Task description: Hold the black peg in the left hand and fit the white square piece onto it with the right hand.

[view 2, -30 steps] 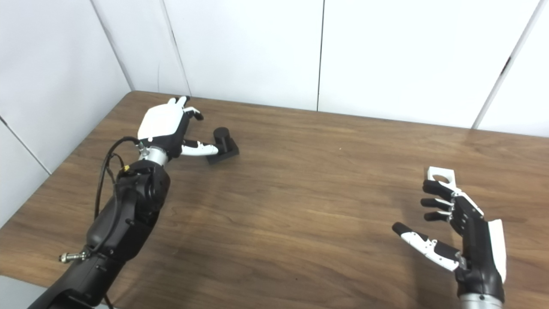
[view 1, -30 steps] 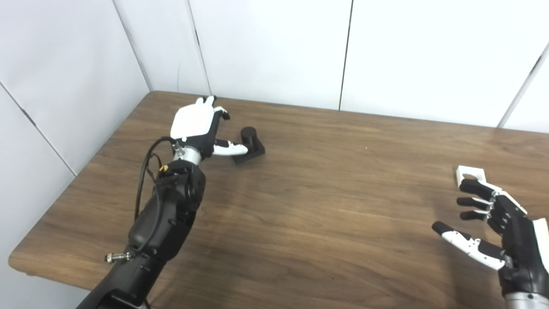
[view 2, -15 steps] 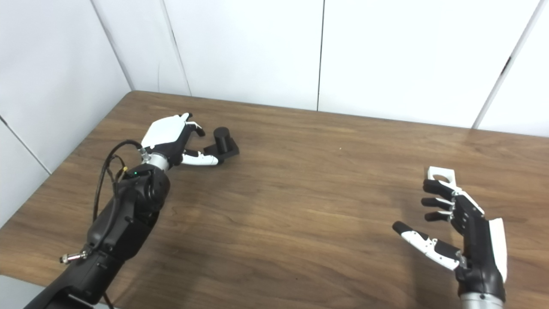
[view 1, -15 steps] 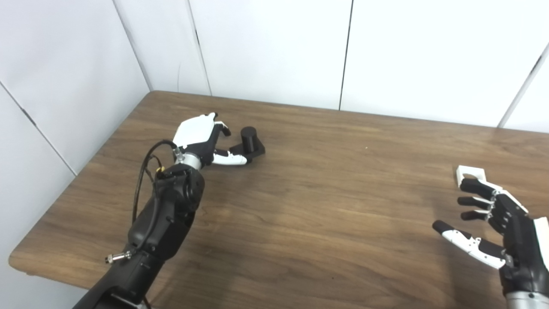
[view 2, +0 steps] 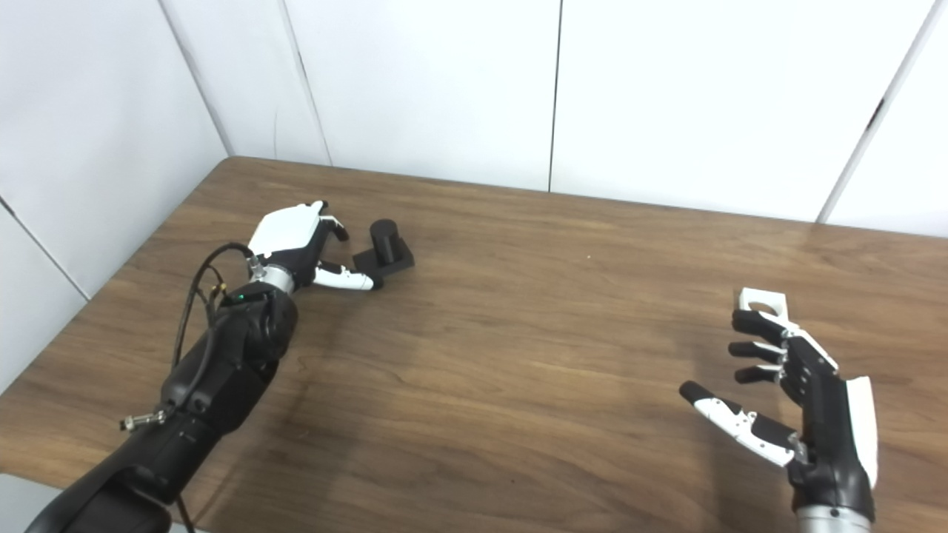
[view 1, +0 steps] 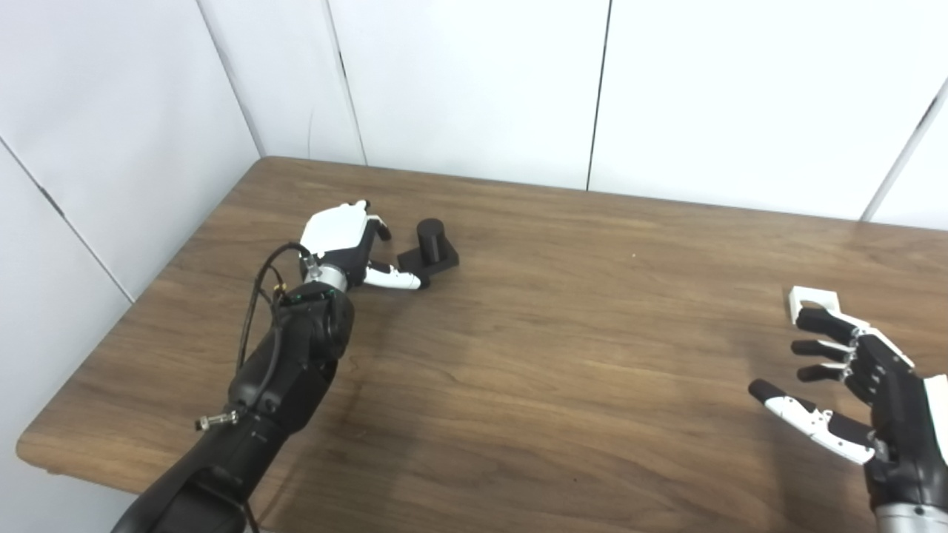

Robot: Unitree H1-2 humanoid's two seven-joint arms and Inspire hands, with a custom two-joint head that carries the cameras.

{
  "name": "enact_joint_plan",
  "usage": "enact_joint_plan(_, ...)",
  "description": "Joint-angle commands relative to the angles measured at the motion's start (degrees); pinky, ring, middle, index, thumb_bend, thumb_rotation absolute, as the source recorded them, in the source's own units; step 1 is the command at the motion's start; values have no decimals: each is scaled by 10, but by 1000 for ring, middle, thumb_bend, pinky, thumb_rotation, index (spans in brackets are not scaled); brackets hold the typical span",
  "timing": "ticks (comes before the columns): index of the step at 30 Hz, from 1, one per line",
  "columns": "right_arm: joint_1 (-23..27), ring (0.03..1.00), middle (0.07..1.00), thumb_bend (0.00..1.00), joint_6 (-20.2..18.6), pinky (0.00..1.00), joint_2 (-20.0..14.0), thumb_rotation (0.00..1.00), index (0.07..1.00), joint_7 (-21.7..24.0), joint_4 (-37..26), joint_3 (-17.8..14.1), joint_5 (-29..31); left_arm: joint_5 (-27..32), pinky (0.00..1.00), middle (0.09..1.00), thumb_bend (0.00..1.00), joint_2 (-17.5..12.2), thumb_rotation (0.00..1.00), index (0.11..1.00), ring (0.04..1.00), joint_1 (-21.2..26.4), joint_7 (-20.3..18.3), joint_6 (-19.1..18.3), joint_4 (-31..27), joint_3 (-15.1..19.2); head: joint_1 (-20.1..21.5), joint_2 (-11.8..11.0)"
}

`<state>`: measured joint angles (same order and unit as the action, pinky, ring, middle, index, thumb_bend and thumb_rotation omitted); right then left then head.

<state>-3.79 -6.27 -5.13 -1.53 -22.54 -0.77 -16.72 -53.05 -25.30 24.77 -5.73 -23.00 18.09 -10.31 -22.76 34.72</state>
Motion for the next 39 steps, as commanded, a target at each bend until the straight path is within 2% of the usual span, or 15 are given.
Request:
enact_joint_plan(1, -14, 655, 727, 615, 1, 524, 7, 0, 702, -2, -28, 1, 0, -1, 926, 998, 946, -12, 570, 716, 1000, 16, 20, 5, 12, -8, 1, 1)
enact_joint_plan(6, -17, 655, 728, 606, 3, 524, 7, 0, 701, -3, -30, 4, -1, 14, 956, 984, 901, -6, 538, 711, 999, 16, 27, 9, 14, -19, 1, 3)
enact_joint_plan(14, -18, 661, 733, 585, -1, 530, 11, 0, 702, -6, -32, 5, -4, 37, 944, 967, 873, 3, 487, 700, 990, 21, 44, 20, 22, -32, 4, 6)
enact_joint_plan(17, -18, 658, 732, 575, -2, 524, 12, 0, 702, -8, -31, 5, -5, 44, 954, 970, 859, 5, 479, 696, 996, 22, 39, 19, 22, -37, 4, 6)
enact_joint_plan(25, -17, 652, 731, 562, -5, 515, 15, 0, 702, -11, -30, 6, -2, 54, 908, 954, 848, 7, 429, 689, 979, 22, 45, 34, 25, -61, 7, 7)
enact_joint_plan(35, -18, 643, 725, 553, -9, 503, 11, 0, 697, -13, -35, 2, -6, 60, 926, 958, 822, 11, 419, 706, 990, 27, 38, 29, 42, -71, 11, 9)
enact_joint_plan(38, -19, 646, 725, 548, -8, 508, 11, 0, 696, -12, -36, 0, -2, 62, 925, 949, 810, 11, 417, 687, 989, 28, 43, 35, 51, -73, 11, 10)
enact_joint_plan(39, -19, 644, 727, 544, -9, 508, 11, 0, 696, -12, -38, 0, 0, 66, 932, 936, 798, 12, 387, 659, 988, 27, 45, 39, 53, -71, 11, 10)
